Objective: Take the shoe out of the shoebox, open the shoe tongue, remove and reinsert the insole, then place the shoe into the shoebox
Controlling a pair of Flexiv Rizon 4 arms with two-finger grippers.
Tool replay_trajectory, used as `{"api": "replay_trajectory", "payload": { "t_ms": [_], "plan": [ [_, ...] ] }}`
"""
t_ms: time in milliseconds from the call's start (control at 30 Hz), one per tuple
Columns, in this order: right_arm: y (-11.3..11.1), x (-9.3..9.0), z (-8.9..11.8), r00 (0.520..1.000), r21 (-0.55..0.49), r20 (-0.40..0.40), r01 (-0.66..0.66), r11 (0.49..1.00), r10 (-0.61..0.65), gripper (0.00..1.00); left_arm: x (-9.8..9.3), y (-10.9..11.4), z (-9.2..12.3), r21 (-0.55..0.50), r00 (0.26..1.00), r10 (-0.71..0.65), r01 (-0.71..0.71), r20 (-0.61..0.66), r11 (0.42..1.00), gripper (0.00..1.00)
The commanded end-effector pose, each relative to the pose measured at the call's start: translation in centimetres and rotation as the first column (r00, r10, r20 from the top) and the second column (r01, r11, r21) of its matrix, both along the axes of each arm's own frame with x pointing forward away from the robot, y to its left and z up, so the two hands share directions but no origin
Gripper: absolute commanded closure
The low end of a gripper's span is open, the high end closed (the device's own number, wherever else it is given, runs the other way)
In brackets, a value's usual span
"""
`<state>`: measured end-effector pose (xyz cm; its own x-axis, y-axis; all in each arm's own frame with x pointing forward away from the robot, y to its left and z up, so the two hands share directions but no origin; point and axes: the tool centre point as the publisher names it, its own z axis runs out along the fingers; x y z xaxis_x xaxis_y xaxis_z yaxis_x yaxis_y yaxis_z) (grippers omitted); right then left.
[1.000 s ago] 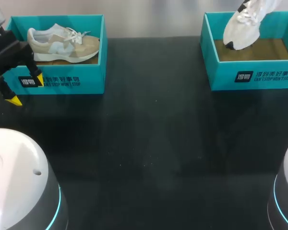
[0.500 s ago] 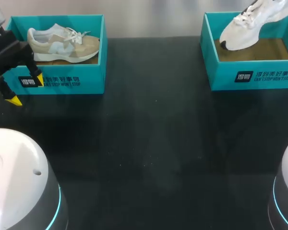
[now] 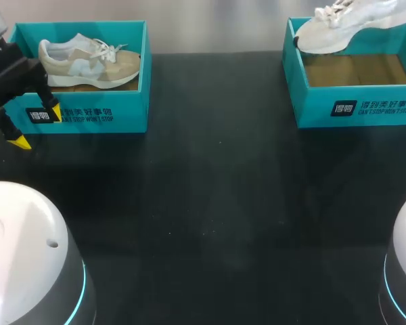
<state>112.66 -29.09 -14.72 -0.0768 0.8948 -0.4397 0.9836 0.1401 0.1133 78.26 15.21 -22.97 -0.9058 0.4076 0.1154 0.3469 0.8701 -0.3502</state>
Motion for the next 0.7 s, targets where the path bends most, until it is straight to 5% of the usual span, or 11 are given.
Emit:
{"api": "replay_trajectory", "payload": {
  "t_ms": [33,433,700],
  "plan": [
    [0.0,0.3,0.2,1.0,0.001,-0.006,0.002,1.0,-0.002,1.0,-0.1,0.1,0.1,0.002,1.0,-0.001,0.001,0.002,1.0,0.0],
    [-4.1,-1.2,-2.0,0.992,0.139,0.006,0.127,0.982,-0.129,1.0,-0.1,0.1,0.1,0.002,1.0,-0.001,0.001,0.002,1.0,0.0],
    [-4.3,-2.4,-4.7,0.991,0.142,-0.009,0.13,0.981,-0.13,1.0,-0.1,0.1,0.1,0.002,1.0,-0.001,0.001,0.002,1.0,0.0]
  ]
}}
